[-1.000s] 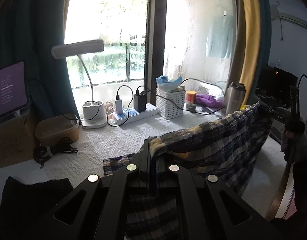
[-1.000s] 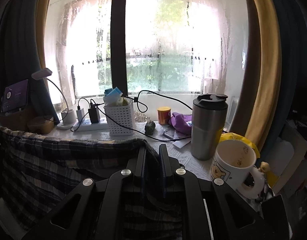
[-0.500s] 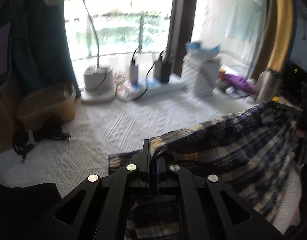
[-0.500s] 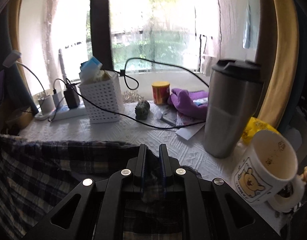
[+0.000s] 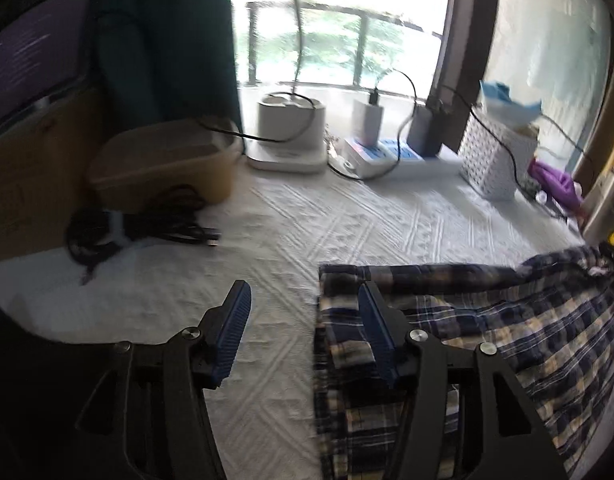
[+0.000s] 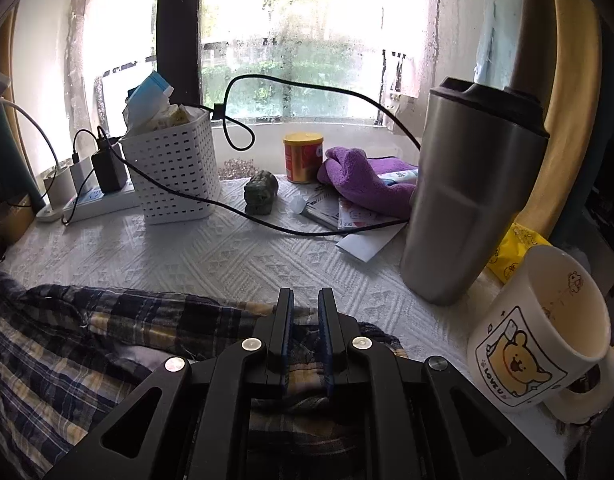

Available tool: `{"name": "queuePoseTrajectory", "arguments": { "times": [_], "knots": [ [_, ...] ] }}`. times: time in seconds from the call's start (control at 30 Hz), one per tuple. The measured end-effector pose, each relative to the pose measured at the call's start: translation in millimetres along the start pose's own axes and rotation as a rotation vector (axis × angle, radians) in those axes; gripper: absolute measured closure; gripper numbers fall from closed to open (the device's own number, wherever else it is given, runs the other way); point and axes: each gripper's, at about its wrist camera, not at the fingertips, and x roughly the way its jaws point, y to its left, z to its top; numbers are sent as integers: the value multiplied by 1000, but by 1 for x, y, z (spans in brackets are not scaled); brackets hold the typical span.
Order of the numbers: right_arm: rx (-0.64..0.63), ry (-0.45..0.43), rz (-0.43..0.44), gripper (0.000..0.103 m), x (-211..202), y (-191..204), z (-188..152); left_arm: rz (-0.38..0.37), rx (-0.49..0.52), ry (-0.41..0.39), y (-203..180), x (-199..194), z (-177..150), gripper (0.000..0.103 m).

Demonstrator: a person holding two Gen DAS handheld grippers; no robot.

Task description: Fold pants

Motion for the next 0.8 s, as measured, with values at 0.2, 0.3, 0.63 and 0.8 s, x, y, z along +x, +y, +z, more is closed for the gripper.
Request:
{"name": "queuePoseTrajectory", "arguments": {
  "times": [0.2, 0.3, 0.63, 0.8],
  "knots": [
    [-29, -48, -26, 0, -34, 4, 1, -27, -26, -51, 8, -41, -14, 33],
    [-29, -57, -34, 0, -55, 4, -2, -39, -25, -55, 8, -61, -28, 33],
    [29, -49, -37, 0, -121, -15, -49, -108, -51, 16, 9, -96, -93, 33],
    [102, -7, 22, 0, -142, -16, -83, -162, -54, 70, 2, -107, -121, 33]
  ]
}}
